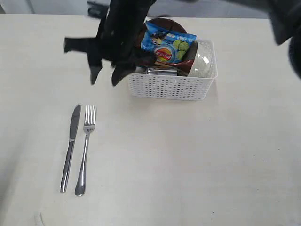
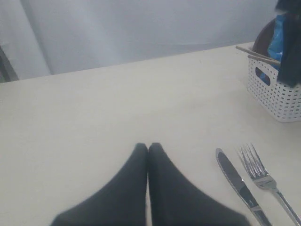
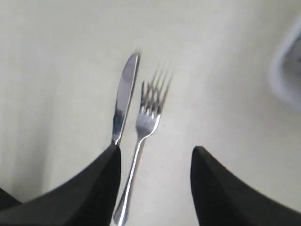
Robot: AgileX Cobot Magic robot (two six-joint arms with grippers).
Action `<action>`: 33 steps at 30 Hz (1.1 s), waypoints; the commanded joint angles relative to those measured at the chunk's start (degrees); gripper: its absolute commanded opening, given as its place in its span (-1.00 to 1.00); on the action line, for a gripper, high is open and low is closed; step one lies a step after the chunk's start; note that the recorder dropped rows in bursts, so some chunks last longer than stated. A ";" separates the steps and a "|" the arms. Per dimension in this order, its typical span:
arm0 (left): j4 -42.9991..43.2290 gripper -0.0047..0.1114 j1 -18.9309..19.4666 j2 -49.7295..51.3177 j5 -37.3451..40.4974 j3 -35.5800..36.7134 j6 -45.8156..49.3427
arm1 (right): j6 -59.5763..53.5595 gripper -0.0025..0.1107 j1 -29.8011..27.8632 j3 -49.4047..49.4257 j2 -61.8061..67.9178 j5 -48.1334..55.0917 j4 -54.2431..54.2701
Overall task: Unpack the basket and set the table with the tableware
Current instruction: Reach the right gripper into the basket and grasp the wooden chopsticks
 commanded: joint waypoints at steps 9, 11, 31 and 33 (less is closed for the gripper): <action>-0.10 -0.92 0.14 -0.19 -0.43 0.13 -0.02 | -23.18 -0.16 -5.88 -0.08 -5.59 2.47 -21.27; -0.10 -0.92 0.14 -0.19 -0.43 0.13 -0.02 | -26.82 -0.16 -5.77 0.49 -4.57 2.43 -20.56; -0.10 -0.92 0.14 -0.19 -0.43 0.13 -0.02 | -38.12 -0.16 -5.11 0.49 3.57 -7.25 -20.56; -0.10 -0.92 0.14 -0.19 -0.43 0.13 -0.02 | -38.12 -0.16 -5.11 0.49 3.71 -8.71 -20.56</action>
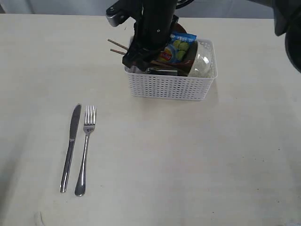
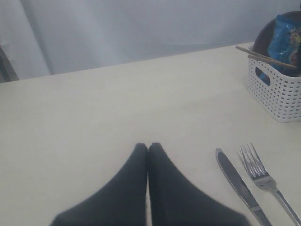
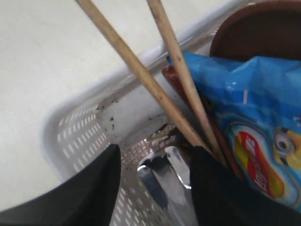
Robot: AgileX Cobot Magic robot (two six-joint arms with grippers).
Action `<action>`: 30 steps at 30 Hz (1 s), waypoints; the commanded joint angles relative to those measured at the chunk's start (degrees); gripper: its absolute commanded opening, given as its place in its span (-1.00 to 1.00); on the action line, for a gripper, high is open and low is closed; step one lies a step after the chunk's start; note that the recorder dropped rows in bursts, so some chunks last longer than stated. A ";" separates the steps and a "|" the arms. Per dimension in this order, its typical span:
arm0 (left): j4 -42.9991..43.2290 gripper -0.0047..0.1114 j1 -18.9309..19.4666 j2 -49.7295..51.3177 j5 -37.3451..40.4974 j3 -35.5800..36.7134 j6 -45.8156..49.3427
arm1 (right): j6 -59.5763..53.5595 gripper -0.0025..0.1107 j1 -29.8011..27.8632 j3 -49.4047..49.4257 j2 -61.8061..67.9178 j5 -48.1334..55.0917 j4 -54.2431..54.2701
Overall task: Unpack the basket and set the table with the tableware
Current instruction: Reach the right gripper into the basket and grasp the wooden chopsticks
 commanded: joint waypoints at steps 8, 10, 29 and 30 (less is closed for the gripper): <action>-0.10 -0.92 0.14 -0.19 -0.43 0.13 -0.02 | -1.18 -0.16 0.02 0.16 2.11 -8.35 -0.83; -0.10 -0.92 0.14 -0.19 -0.43 0.13 -0.02 | -1.32 -0.16 0.02 0.16 2.88 -8.97 -0.83; -0.10 -0.92 0.14 -0.19 -0.43 0.13 -0.02 | -2.09 -0.96 0.02 -0.52 2.20 -9.04 -2.37; -0.10 -0.92 0.14 -0.19 -0.43 0.13 -0.02 | -2.09 -0.96 0.02 -0.52 1.59 -9.04 -2.37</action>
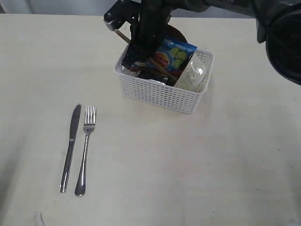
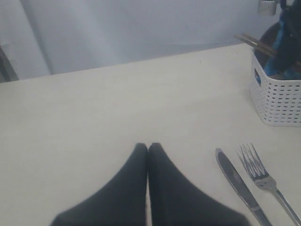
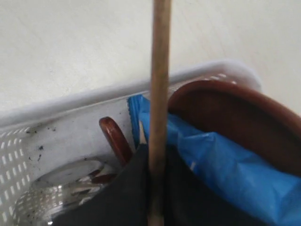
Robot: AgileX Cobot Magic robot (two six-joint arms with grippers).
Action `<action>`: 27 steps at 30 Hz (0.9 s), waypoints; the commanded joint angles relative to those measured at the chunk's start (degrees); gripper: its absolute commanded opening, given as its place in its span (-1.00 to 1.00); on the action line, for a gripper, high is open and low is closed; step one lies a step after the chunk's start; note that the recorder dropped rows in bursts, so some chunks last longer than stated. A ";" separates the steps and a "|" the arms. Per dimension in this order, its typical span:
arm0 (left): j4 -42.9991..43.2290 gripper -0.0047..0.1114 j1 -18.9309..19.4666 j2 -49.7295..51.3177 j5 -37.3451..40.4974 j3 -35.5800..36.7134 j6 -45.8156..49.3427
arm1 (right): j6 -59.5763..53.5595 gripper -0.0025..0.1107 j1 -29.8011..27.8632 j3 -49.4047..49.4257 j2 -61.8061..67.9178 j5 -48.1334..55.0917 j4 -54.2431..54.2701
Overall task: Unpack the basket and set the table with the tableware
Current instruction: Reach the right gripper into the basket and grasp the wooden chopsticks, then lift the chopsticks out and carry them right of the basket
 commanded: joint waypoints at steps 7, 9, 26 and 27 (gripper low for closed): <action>-0.10 -0.92 0.14 -0.19 -0.43 0.13 -0.02 | -0.04 -0.96 0.02 -0.32 -6.86 1.43 1.64; -0.10 -0.92 0.14 -0.19 -0.43 0.13 -0.02 | -0.04 -0.96 0.02 -0.32 -8.53 1.43 1.64; -0.10 -0.92 0.14 -0.19 -0.43 0.13 -0.02 | 14.06 -0.96 -0.47 -0.32 -25.22 10.80 -15.39; -0.10 -0.92 0.14 -0.19 -0.43 0.13 -0.02 | 16.23 -0.96 -0.99 -0.32 -25.43 12.38 -16.23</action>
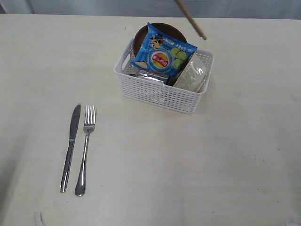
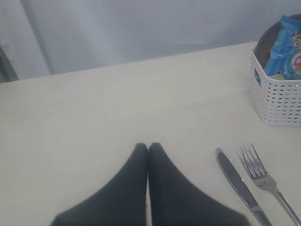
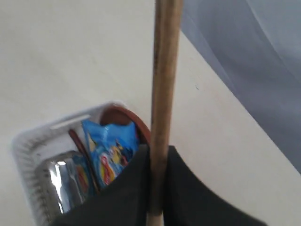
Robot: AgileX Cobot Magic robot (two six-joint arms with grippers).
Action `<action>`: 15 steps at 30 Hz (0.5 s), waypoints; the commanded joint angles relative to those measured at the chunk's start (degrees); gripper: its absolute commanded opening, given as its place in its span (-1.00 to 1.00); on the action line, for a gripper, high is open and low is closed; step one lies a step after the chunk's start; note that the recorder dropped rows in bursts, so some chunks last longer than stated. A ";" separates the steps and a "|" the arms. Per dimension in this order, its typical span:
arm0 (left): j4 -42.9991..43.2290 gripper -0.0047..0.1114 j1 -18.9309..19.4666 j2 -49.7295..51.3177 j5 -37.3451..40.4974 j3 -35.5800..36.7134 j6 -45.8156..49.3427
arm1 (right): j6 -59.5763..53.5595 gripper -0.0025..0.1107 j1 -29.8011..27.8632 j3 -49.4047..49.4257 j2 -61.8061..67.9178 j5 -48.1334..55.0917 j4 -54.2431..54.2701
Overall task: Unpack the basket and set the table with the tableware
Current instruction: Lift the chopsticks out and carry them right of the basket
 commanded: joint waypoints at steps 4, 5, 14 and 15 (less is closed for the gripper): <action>-0.10 -0.92 0.14 -0.19 -0.43 0.13 -0.02 | 15.09 -0.96 -5.95 0.88 -2.41 12.89 -6.60; -0.10 -0.92 0.14 -0.19 -0.43 0.13 -0.02 | 15.91 -0.96 -7.73 2.01 -2.42 12.89 -5.16; -0.10 -0.92 0.14 -0.19 -0.43 0.13 -0.02 | 15.51 -0.96 -24.31 21.17 -3.07 12.89 11.71; -0.10 -0.92 0.14 -0.19 -0.43 0.13 -0.02 | 15.24 -0.96 -25.60 23.42 -3.07 12.89 12.30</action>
